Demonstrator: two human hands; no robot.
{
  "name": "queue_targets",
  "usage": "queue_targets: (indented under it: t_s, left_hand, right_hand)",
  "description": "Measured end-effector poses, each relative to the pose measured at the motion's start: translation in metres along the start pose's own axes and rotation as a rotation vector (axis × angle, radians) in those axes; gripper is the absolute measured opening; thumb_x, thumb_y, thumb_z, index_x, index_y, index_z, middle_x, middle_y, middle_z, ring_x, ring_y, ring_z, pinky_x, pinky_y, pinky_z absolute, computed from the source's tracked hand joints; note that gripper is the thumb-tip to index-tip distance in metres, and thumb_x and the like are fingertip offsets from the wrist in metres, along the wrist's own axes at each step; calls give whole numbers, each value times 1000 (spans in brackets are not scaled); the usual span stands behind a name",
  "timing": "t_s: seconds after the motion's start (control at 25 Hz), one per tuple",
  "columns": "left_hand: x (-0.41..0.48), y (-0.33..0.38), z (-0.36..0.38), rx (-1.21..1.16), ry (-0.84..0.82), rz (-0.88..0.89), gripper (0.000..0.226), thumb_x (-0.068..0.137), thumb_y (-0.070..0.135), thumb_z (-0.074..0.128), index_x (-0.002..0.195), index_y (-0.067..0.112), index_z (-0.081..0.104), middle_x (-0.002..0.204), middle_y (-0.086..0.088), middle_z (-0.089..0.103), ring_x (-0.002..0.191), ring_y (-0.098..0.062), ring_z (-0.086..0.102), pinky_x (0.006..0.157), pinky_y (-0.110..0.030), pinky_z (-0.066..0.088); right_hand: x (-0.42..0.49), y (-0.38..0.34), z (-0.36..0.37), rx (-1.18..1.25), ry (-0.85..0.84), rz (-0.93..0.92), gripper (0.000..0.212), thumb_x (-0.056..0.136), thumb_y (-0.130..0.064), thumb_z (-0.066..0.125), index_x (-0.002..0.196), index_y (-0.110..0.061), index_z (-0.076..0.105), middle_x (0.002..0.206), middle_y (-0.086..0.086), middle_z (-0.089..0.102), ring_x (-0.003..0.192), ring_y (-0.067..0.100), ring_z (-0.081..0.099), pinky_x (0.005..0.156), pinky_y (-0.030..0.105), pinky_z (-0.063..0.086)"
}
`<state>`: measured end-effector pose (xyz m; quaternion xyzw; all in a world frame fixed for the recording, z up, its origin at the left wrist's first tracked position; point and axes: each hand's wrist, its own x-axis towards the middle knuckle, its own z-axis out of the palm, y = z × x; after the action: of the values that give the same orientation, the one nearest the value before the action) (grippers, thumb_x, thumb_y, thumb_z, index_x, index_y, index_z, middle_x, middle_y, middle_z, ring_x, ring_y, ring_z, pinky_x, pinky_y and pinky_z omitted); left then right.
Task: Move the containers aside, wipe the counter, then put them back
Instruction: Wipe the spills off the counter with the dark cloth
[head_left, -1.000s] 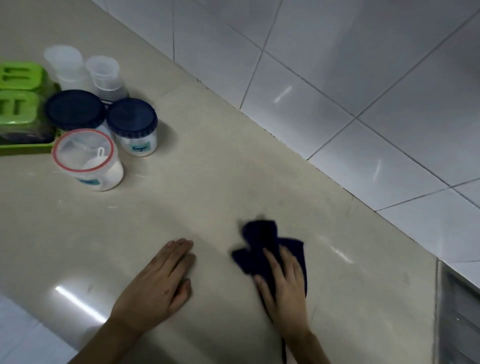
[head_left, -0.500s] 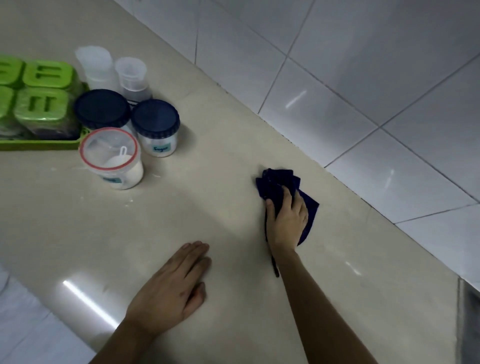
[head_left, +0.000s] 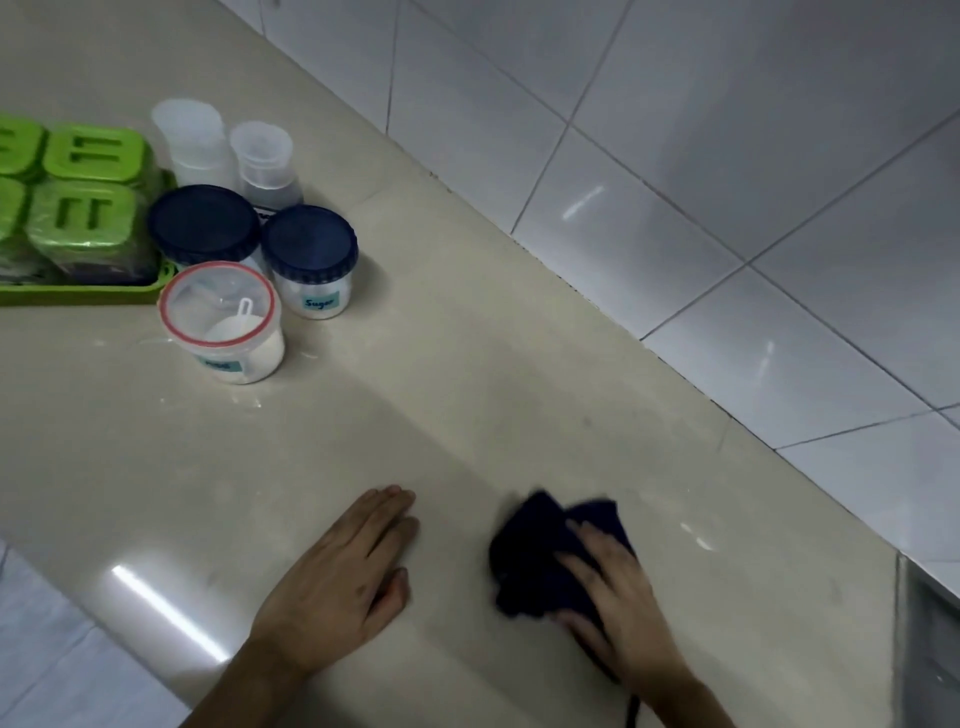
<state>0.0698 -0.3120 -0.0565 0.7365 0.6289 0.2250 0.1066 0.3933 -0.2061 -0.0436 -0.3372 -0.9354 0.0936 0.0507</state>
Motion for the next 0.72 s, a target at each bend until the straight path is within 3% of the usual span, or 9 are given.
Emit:
queue_targets:
  t_s: [0.16,0.28,0.36,0.52,0.6,0.64,0.72]
  left_hand:
    - [3,0,2,-3,-34,-30,43,85,30,55,122,8,60,142,-10,49,135,-25,42,113,-35,29]
    - [4,0,-1,-15,-72,-38,42,85,29,55,121,6,59,140,-11,50,134,-26,42,111,-37,32]
    - [3,2,-3,-46,-98,-41,42,86,28,54,122,5,58,139,-12,50,133,-26,42,110,-39,35]
    - [3,6,-8,-21,-138,-53,43,87,27,51,123,5,56,141,-12,48,134,-25,40,112,-38,31]
    - [3,5,-9,-24,-136,-58,43,86,27,49,123,5,56,141,-12,47,134,-26,40,113,-37,29]
    - [3,4,-9,-22,-134,-65,43,86,27,49,122,6,56,141,-11,47,135,-26,39,113,-37,29]
    - [3,4,-8,-22,-143,-77,43,86,27,49,123,6,56,142,-11,46,136,-27,38,113,-37,30]
  right_hand:
    - [97,-10,11,101,285,873,54,94,-49,44,141,-23,37,149,10,36,135,32,34,113,48,26]
    - [147,-25,15,139,338,1080,54,95,-46,44,142,-20,37,151,14,33,139,34,27,116,51,18]
    - [131,-32,18,119,331,946,53,95,-45,45,141,-20,39,149,15,36,138,34,30,116,51,21]
    - [20,-52,17,42,130,285,53,95,-48,47,141,-21,43,148,10,41,138,27,35,114,47,27]
    - [-44,-38,8,-10,20,84,57,94,-51,49,143,-25,38,152,5,35,141,23,31,115,45,26]
    - [-68,-31,2,-9,11,90,58,94,-52,48,144,-26,35,153,2,31,141,21,30,115,44,26]
    - [-93,-25,0,26,99,348,56,94,-54,43,141,-23,39,152,1,33,139,23,33,111,46,30]
